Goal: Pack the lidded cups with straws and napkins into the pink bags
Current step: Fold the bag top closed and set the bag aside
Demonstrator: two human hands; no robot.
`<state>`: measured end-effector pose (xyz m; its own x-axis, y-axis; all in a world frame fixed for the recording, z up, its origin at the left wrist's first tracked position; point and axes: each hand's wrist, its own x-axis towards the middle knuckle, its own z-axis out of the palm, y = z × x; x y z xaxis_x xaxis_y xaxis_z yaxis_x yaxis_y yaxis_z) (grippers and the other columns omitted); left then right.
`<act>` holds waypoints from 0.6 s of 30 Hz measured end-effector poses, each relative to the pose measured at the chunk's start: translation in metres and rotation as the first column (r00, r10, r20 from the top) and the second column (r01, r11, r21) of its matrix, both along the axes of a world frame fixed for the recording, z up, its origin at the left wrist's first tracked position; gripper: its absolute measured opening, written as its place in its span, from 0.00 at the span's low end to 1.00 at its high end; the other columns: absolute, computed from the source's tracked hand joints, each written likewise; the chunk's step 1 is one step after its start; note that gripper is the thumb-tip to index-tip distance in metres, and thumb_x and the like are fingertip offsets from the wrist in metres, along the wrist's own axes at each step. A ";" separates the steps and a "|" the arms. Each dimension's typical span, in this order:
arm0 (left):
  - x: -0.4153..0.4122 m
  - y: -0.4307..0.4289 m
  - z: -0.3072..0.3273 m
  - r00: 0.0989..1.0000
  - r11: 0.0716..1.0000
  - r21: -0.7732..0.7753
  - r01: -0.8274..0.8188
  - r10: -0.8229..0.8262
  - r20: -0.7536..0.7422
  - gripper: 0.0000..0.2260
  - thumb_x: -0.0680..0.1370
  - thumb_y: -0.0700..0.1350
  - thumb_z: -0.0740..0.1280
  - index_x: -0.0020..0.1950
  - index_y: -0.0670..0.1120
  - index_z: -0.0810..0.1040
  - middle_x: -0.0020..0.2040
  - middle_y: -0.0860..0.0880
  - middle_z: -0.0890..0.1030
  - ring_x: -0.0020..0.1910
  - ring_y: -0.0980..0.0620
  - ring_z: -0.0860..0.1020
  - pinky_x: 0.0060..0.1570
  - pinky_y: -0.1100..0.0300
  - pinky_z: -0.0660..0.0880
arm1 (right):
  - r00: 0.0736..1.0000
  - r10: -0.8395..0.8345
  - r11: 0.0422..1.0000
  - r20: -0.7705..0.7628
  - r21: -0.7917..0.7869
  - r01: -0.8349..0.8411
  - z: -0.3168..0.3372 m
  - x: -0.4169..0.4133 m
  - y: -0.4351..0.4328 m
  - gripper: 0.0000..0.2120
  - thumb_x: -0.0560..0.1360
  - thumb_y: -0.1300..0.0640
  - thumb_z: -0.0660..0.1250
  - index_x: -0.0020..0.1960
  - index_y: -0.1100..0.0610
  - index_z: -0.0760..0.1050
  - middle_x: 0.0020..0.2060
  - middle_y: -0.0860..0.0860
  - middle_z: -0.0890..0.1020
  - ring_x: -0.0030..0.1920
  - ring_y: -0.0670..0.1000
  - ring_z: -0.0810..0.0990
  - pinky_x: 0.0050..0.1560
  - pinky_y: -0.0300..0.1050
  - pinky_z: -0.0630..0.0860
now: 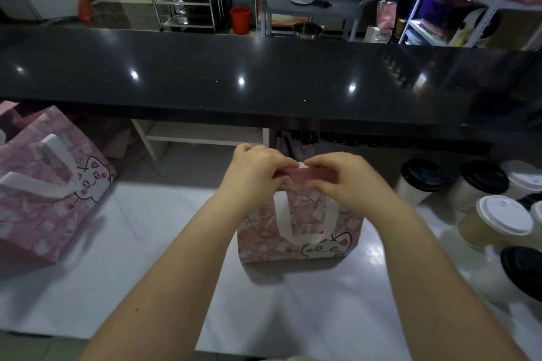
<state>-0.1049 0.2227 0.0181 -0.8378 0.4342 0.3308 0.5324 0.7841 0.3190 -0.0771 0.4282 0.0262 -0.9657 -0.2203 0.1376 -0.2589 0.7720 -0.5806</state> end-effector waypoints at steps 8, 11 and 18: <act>0.014 0.025 -0.021 0.978 0.985 -0.061 -0.160 0.149 -0.146 0.07 0.78 0.45 0.65 0.49 0.54 0.82 0.45 0.55 0.83 0.49 0.51 0.78 0.55 0.54 0.57 | 0.918 -0.069 0.980 -0.391 0.145 0.135 -0.028 0.005 -0.031 0.04 0.70 0.65 0.71 0.40 0.58 0.81 0.35 0.51 0.81 0.40 0.57 0.77 0.43 0.49 0.66; 0.014 0.010 -0.025 0.966 0.983 -0.005 -0.183 0.178 -0.188 0.04 0.76 0.45 0.69 0.48 0.52 0.83 0.43 0.55 0.83 0.46 0.50 0.78 0.54 0.52 0.59 | 0.928 -0.056 0.973 -0.367 0.187 0.132 -0.030 0.001 -0.021 0.03 0.72 0.62 0.70 0.42 0.56 0.81 0.37 0.49 0.82 0.42 0.54 0.76 0.45 0.47 0.63; 0.014 -0.025 -0.034 0.947 0.956 0.014 -0.294 0.293 -0.132 0.05 0.79 0.42 0.66 0.48 0.50 0.82 0.44 0.53 0.82 0.46 0.49 0.78 0.56 0.52 0.60 | 0.918 -0.028 0.973 -0.394 0.200 0.116 -0.033 0.004 -0.008 0.04 0.71 0.64 0.73 0.39 0.57 0.81 0.33 0.49 0.81 0.38 0.54 0.76 0.43 0.46 0.63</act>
<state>-0.0905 0.1973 -0.0159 -0.8778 0.1780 0.4448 0.3156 0.9134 0.2572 -0.0733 0.4201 -0.0068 -0.8604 -0.2186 0.4604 -0.3680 0.8913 -0.2647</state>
